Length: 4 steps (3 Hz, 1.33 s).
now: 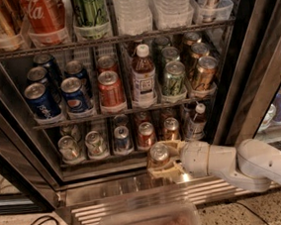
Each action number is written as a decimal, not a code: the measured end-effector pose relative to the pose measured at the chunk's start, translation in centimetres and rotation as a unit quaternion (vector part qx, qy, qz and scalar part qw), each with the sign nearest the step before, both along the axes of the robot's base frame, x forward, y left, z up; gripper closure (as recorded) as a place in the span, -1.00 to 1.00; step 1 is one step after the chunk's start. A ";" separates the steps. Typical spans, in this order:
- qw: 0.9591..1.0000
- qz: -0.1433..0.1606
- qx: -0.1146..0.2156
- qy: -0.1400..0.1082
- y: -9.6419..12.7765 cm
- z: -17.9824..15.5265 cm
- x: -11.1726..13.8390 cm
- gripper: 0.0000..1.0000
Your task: Pick orange can from bottom shelf of fridge
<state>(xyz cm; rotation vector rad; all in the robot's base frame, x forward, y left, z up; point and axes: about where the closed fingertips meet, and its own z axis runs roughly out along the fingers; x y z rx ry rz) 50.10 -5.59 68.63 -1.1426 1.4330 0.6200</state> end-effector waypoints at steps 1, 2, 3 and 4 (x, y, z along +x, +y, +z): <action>0.999 0.045 -0.009 0.027 1.5 -0.5 -1.4 1.00; 0.995 0.085 -0.013 0.056 2.5 -0.6 -2.9 1.00; 0.989 0.114 -0.013 0.089 2.9 -0.1 -5.1 1.00; 0.987 0.119 0.008 0.103 3.2 0.6 -7.3 1.00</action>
Offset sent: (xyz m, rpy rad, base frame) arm -0.0470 0.0303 -0.0071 -0.0387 0.1879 0.2618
